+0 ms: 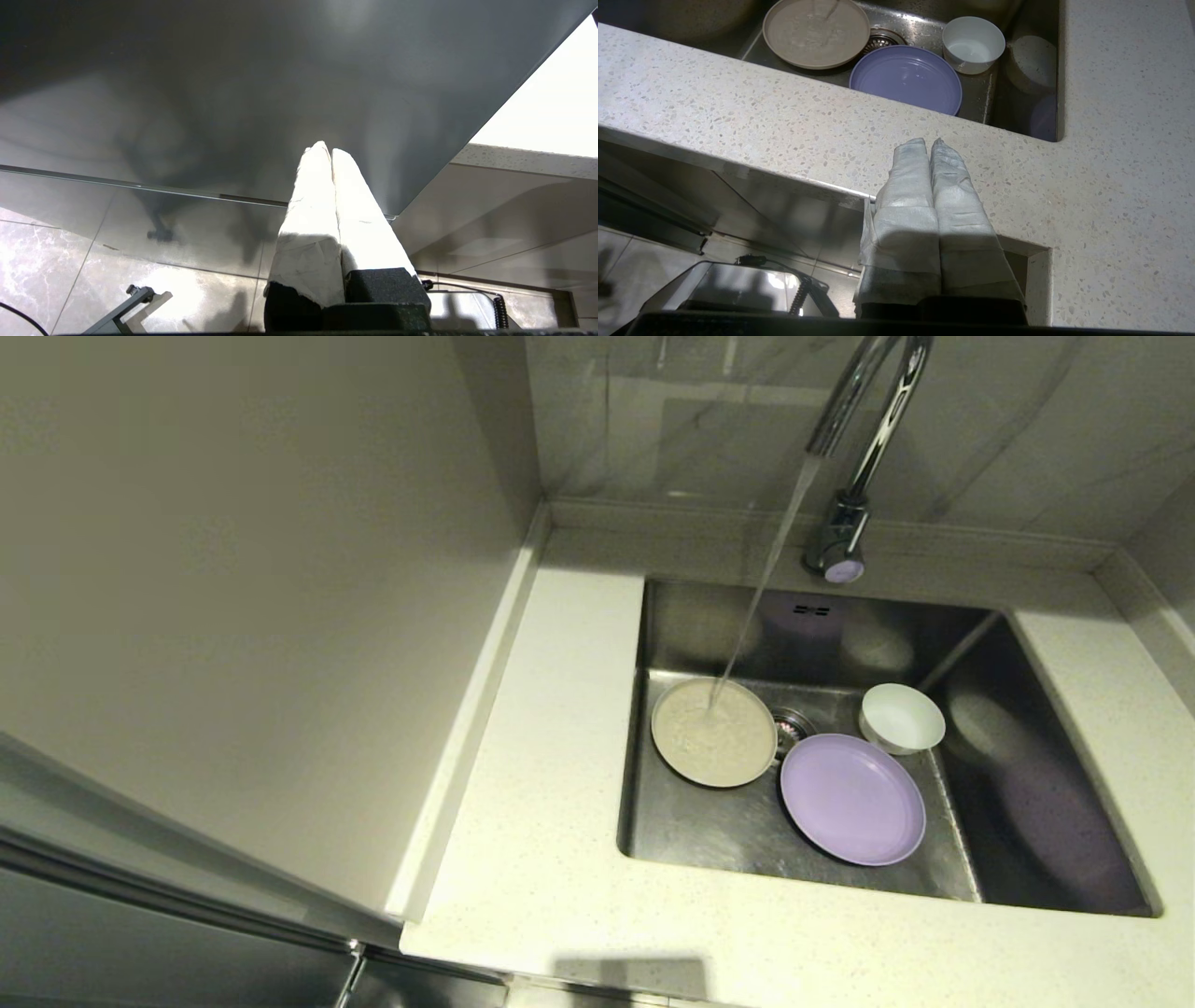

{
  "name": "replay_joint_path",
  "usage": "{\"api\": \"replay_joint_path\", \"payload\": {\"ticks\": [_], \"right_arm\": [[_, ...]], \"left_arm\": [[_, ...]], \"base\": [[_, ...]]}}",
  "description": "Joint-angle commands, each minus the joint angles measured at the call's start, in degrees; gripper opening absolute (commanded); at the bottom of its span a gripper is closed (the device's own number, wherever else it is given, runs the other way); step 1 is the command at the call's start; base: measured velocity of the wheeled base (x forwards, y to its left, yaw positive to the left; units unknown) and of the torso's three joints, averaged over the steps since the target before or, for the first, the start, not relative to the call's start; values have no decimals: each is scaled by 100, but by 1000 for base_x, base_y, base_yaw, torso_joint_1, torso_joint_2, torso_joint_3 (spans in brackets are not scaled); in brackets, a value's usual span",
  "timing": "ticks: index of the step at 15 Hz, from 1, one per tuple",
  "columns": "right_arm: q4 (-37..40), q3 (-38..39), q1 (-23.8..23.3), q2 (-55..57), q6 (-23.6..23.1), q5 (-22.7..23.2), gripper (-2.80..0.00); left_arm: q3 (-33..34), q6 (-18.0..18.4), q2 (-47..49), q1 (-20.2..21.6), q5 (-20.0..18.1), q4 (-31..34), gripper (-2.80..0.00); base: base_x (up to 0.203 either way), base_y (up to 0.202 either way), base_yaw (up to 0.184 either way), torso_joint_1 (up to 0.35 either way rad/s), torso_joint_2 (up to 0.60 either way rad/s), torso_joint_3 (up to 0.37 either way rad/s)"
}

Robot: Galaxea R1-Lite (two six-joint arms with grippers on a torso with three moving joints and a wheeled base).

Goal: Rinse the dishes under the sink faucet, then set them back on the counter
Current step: Wait for the water to rinse the bowl

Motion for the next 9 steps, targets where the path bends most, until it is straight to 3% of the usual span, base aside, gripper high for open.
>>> {"api": "replay_joint_path", "payload": {"ticks": [1,9], "right_arm": [[0,1,5,16,-2,1,-280],[0,1,5,16,-2,1,-280]], "left_arm": [[0,-3,-9,0,4,-2,-280],[0,-3,-9,0,4,-2,-280]], "base": [[0,0,0,0,0,0],[0,0,0,0,0,0]]}}
